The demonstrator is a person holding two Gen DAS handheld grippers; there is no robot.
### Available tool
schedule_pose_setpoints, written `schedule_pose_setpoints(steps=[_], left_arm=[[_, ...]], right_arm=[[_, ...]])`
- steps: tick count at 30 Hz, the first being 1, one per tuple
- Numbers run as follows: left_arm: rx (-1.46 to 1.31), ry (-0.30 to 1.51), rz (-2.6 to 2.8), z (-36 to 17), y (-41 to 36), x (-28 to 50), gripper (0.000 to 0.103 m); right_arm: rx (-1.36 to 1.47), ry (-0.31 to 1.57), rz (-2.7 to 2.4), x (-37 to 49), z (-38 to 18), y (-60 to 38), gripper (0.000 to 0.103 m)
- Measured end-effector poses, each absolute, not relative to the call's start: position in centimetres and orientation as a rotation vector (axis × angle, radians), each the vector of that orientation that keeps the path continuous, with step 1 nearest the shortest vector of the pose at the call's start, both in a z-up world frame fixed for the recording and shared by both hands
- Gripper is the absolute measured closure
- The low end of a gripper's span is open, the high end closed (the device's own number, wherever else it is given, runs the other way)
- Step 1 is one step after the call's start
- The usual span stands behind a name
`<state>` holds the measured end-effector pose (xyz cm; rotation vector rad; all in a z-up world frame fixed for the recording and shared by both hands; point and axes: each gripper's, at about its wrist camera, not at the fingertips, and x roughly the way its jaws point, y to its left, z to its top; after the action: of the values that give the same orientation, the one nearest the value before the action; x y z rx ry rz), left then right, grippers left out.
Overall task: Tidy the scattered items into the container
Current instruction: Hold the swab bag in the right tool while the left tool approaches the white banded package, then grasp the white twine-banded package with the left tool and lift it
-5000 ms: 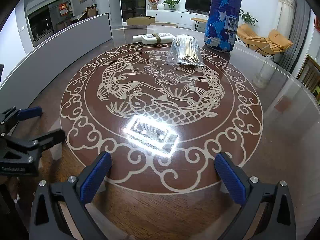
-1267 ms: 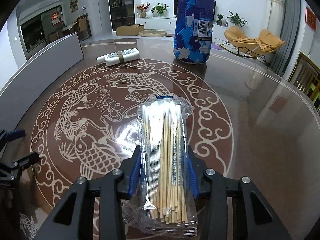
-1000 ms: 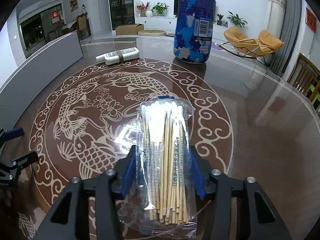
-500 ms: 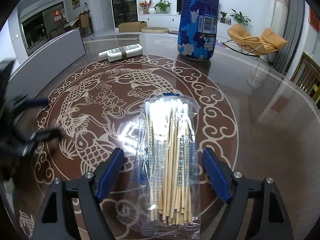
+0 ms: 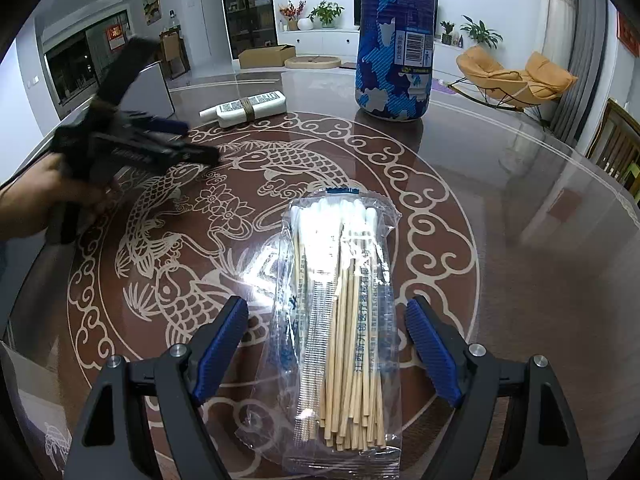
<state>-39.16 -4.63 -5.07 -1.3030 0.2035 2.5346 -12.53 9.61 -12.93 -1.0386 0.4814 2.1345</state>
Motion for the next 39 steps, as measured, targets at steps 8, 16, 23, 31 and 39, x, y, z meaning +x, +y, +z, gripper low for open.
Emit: schedule_pose_setpoints(steps=[8,16,23,31,39], left_arm=[[-1.293,0.212,2.512,-5.0,-4.6,-43.8,0.0],[-1.293,0.225,2.508,-4.7,-4.6,-45.5,0.0],[-1.315,0.192,2.551,-4.6,-5.3,-45.7,0.0],[-1.35,0.17,2.62,-4.8,-7.8,-42.9,0.0],[-1.085,0.007,2.724,-0.4,-8.9,-44.8,0.0]], right_arm=[[-1.027,0.497,2.137,-12.5,-12.9,9.8,0.02],[-1.014,0.514,2.142,-12.3,-12.9,9.8,0.02],[-1.008,0.52,2.139,-12.3,-12.9,9.8,0.02],[-1.006,0.522,2.136,-12.2,-12.9,9.9,0.02],[-1.0,0.529,2.135,-12.2,-12.9,9.9,0.02]])
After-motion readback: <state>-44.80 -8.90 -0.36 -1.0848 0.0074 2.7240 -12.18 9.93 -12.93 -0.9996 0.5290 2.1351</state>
